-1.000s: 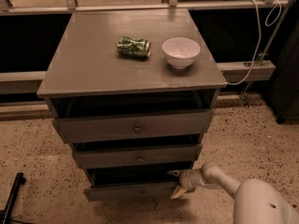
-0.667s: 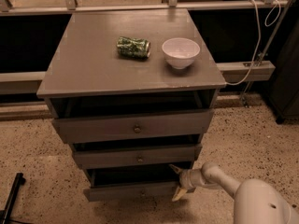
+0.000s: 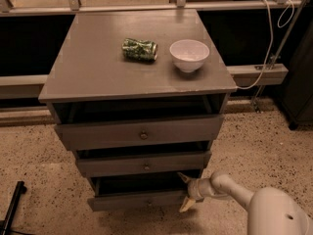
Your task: Open bottom drawer
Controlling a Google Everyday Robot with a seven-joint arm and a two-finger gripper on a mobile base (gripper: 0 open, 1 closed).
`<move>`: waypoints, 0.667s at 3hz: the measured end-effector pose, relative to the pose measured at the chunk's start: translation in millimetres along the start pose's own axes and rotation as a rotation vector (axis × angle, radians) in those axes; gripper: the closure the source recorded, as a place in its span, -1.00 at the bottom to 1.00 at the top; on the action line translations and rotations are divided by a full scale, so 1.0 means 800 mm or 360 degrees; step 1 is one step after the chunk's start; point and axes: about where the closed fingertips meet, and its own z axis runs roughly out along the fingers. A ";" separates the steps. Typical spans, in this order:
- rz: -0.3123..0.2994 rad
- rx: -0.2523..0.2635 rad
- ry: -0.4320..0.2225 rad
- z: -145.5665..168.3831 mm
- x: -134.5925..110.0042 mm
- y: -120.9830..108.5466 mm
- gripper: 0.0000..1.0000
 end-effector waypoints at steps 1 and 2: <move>0.0018 -0.0056 0.0039 -0.008 -0.018 0.027 -1.00; 0.0020 -0.0069 0.0032 -0.005 -0.020 0.033 -1.00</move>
Offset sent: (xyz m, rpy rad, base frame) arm -0.0099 -0.0039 0.0085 -0.0305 0.0116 -0.0092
